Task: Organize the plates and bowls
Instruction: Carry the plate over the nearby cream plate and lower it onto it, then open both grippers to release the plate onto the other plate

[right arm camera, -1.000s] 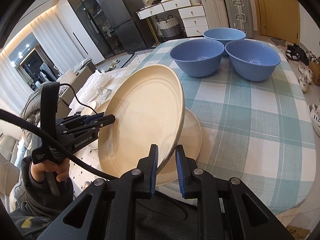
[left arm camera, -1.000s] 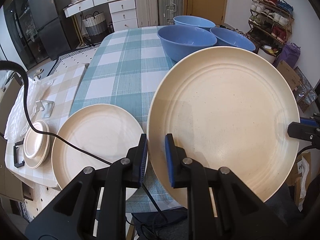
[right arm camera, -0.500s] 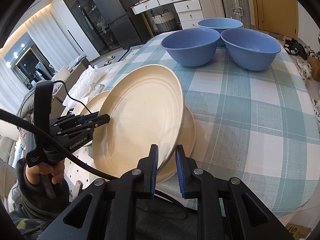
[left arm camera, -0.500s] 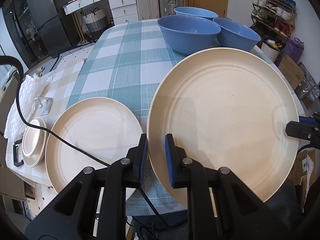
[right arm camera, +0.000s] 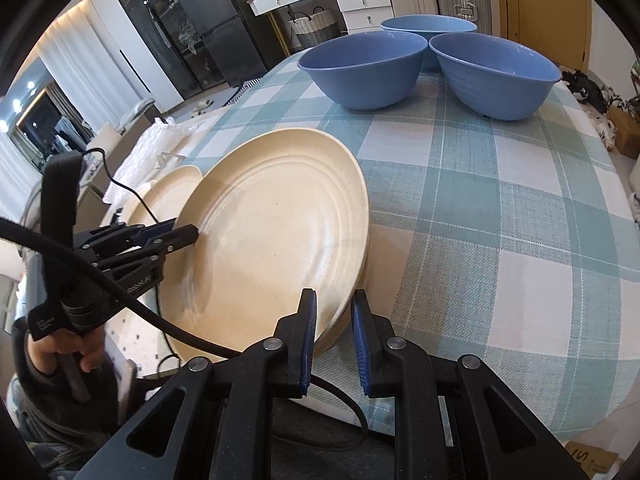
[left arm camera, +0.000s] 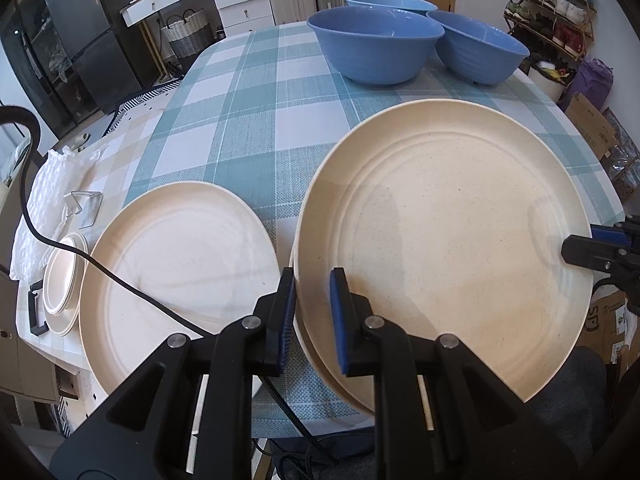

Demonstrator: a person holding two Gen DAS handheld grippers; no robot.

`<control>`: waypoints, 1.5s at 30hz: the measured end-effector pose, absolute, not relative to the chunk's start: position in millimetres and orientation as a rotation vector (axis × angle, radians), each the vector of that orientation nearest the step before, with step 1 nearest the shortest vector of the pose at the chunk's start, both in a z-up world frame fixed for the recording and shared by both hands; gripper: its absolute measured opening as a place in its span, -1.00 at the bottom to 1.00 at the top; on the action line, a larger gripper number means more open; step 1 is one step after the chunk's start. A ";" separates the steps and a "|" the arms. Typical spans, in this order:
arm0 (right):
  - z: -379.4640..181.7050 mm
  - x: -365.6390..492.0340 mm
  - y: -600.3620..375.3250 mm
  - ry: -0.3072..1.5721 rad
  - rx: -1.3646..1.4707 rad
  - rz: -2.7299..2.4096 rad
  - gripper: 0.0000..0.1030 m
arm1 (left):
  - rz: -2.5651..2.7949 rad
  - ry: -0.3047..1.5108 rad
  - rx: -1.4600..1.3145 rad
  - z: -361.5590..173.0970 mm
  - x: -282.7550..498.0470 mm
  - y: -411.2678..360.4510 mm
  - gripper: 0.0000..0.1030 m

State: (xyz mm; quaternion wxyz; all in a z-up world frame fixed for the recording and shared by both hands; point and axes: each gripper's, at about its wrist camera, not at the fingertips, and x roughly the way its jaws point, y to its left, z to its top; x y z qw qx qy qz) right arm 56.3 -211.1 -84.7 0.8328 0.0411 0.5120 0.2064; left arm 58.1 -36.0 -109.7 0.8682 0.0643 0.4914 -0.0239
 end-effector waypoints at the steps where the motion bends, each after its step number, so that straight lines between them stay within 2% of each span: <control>1: -86.5 57.2 -210.8 1.089 0.086 0.438 -0.66 | -0.047 1.030 0.133 -111.1 59.1 -35.3 -0.73; 20: -96.1 60.7 -210.1 1.079 0.076 0.406 -0.65 | -0.043 1.027 0.134 -111.1 56.8 -33.3 -0.72; 22: -95.0 60.2 -211.6 1.075 0.082 0.406 -0.64 | -0.051 1.023 0.126 -109.2 55.8 -32.1 -0.67; 23: -93.7 59.9 -211.8 1.071 0.086 0.408 -0.63 | -0.055 1.019 0.122 -107.9 54.7 -31.7 -0.58; 26: -91.2 59.7 -214.1 1.059 0.093 0.408 -0.58 | -0.057 1.005 0.124 -102.6 52.9 -30.8 -0.14; 27: -89.5 59.5 -214.8 1.050 0.099 0.412 -0.57 | -0.057 0.998 0.124 -100.4 52.1 -30.1 -0.05; 30: -85.7 60.1 -215.0 1.035 0.104 0.419 -0.55 | -0.066 0.997 0.105 -95.7 51.6 -25.7 0.06; 34: -78.9 58.9 -211.3 1.013 0.094 0.438 -0.38 | -0.063 0.976 0.095 -88.0 48.4 -19.0 0.28; 37: -71.9 58.6 -206.6 0.988 0.080 0.458 0.01 | -0.059 0.966 0.074 -81.0 45.0 -10.3 0.38; 38: -69.7 58.3 -204.7 0.983 0.074 0.463 0.06 | -0.058 0.957 0.072 -77.9 42.6 -7.0 0.44; 39: -67.5 58.3 -202.6 0.979 0.069 0.469 0.10 | -0.059 0.947 0.073 -74.8 39.9 -4.1 0.44; 41: -62.7 57.8 -198.8 0.962 0.065 0.481 0.35 | -0.045 0.939 0.074 -69.0 35.0 3.9 0.44; 45: -56.4 57.5 -191.3 0.950 0.063 0.508 0.50 | -0.027 0.918 0.051 -57.2 27.7 21.8 0.46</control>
